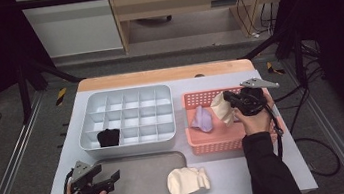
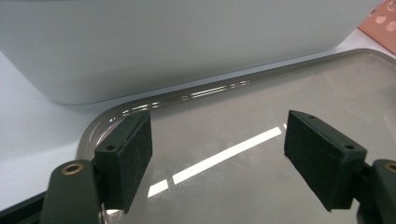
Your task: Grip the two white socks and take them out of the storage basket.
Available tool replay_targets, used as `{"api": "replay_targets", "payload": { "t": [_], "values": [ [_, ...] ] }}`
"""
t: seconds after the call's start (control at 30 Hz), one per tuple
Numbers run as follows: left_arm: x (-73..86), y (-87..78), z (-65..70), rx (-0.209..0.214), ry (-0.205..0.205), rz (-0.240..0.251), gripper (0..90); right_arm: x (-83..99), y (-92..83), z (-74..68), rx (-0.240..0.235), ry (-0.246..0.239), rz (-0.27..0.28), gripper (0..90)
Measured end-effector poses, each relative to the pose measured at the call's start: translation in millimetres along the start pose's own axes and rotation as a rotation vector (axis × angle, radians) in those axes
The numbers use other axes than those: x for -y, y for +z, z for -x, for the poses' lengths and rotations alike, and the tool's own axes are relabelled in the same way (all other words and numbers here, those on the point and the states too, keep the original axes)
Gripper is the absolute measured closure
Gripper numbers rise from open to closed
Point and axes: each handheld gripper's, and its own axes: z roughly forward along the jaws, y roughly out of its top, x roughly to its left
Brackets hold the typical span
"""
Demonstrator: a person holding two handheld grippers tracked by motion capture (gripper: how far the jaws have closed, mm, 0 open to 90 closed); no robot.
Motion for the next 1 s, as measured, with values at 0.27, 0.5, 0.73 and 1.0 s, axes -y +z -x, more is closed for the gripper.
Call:
{"api": "replay_targets", "payload": {
  "t": [0.27, 0.5, 0.73, 1.0],
  "values": [
    [-0.2, -0.9, 0.1, -0.008, 0.002, 0.003, 22.2, -12.7, -23.8, -22.8, -0.066, -0.034, 0.061, 86.9],
    [-0.4, -0.9, 0.1, 0.005, -0.011, 0.009, 22.2, -17.1, -41.2, -38.2, -0.115, -0.043, 0.097, 86.9],
    [-1.1, -1.5, 0.5, -0.004, -0.017, 0.011, 23.3, -19.2, -67.8, -53.3, -0.180, -0.070, 0.140, 86.9],
    [-1.4, -1.7, 0.5, -0.003, -0.021, 0.012, 22.3, -7.1, -92.2, -68.2, -0.255, -0.103, 0.136, 86.9]
  ]
}}
